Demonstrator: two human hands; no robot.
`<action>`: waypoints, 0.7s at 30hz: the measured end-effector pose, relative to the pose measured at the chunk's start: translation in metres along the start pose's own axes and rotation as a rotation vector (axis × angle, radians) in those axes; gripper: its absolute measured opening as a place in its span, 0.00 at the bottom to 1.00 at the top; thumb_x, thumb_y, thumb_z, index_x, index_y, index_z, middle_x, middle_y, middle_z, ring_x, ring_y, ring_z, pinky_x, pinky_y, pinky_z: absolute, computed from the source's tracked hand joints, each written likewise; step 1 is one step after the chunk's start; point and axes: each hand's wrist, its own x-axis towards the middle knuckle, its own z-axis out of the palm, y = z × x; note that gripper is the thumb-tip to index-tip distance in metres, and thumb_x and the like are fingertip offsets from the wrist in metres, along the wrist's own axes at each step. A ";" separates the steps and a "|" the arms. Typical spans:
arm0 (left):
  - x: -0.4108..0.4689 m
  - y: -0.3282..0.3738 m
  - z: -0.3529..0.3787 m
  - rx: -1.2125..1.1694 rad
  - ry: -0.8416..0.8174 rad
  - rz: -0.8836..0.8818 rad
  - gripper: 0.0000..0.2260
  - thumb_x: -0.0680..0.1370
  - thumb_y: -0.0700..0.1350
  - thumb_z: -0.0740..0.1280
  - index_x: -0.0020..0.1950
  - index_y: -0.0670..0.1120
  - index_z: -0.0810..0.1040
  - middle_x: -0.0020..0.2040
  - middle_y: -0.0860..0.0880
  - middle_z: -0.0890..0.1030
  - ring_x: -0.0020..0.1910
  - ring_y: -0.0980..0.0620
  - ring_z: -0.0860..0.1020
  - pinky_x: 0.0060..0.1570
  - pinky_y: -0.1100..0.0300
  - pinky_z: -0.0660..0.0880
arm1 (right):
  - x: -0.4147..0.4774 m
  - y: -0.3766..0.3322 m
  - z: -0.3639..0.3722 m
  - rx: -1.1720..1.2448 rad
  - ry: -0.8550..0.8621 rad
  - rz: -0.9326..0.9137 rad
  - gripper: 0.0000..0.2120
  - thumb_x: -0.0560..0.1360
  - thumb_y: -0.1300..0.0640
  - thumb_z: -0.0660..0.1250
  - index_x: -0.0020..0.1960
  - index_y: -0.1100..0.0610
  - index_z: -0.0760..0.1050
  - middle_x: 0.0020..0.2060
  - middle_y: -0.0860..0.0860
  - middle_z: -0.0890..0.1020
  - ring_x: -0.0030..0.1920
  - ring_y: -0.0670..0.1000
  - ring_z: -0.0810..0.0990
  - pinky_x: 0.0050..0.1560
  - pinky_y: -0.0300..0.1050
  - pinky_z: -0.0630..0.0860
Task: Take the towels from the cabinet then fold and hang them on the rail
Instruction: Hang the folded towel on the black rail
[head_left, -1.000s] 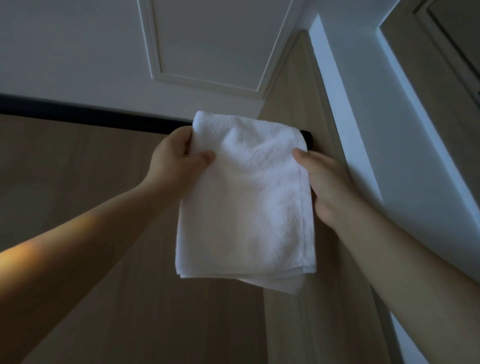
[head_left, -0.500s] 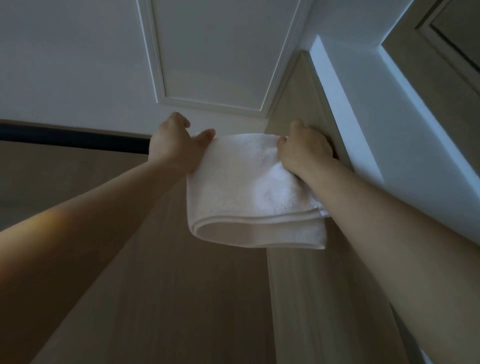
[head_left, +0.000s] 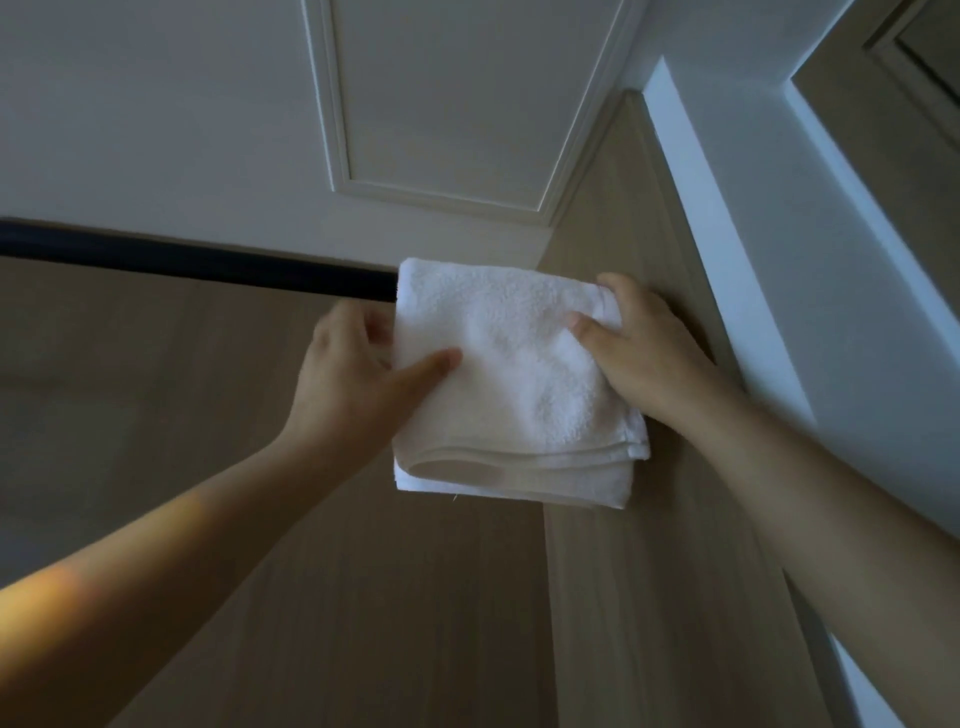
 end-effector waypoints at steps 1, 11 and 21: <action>-0.004 -0.003 0.001 -0.046 -0.069 -0.052 0.21 0.69 0.62 0.71 0.51 0.47 0.78 0.47 0.54 0.82 0.41 0.57 0.80 0.35 0.66 0.75 | -0.011 0.001 -0.001 0.034 0.052 0.000 0.30 0.79 0.45 0.64 0.77 0.52 0.59 0.72 0.51 0.68 0.69 0.52 0.70 0.60 0.39 0.63; -0.017 -0.017 0.001 -0.505 -0.597 -0.424 0.25 0.71 0.63 0.67 0.52 0.42 0.81 0.43 0.49 0.86 0.42 0.50 0.85 0.38 0.60 0.81 | -0.070 0.018 0.010 0.537 -0.036 0.430 0.10 0.82 0.48 0.60 0.50 0.54 0.74 0.55 0.57 0.81 0.54 0.56 0.81 0.60 0.59 0.77; -0.029 -0.013 0.001 -0.522 -0.494 -0.425 0.21 0.74 0.59 0.69 0.49 0.40 0.82 0.45 0.44 0.86 0.44 0.46 0.85 0.44 0.52 0.83 | -0.083 0.012 0.006 0.744 -0.121 0.567 0.09 0.80 0.50 0.64 0.55 0.53 0.78 0.52 0.53 0.83 0.52 0.54 0.83 0.52 0.50 0.80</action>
